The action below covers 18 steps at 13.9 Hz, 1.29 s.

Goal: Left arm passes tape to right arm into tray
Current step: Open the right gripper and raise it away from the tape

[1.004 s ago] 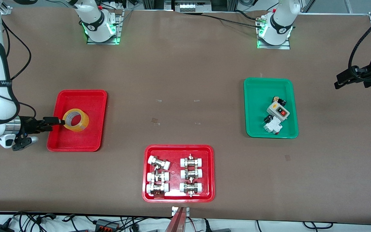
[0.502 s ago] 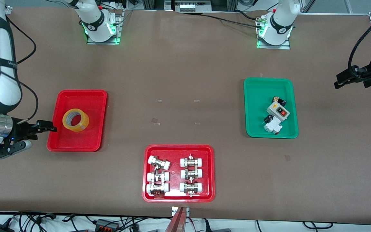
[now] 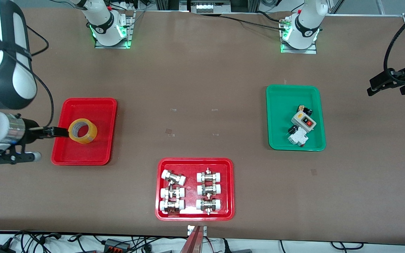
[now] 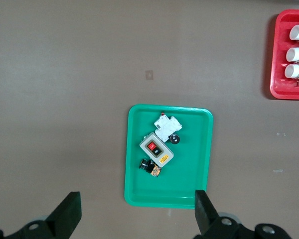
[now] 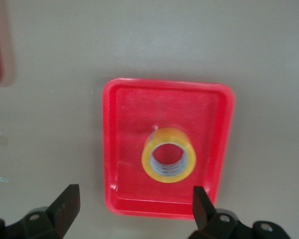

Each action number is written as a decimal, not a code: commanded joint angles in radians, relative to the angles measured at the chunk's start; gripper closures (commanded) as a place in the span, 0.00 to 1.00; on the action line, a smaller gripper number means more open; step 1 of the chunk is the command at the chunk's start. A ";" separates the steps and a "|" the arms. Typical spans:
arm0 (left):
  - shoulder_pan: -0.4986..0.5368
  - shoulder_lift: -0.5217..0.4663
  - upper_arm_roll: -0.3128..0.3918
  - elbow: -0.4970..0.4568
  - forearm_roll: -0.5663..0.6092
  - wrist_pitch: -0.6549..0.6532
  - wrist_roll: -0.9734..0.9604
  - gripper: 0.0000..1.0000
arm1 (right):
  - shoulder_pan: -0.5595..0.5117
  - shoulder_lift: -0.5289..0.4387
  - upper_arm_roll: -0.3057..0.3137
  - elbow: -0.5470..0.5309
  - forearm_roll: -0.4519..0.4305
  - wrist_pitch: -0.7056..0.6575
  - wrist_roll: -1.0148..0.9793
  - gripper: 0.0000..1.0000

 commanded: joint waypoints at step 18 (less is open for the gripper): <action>-0.006 0.012 -0.005 0.026 0.018 -0.019 -0.002 0.00 | -0.046 -0.368 -0.036 -0.264 -0.020 0.111 0.020 0.00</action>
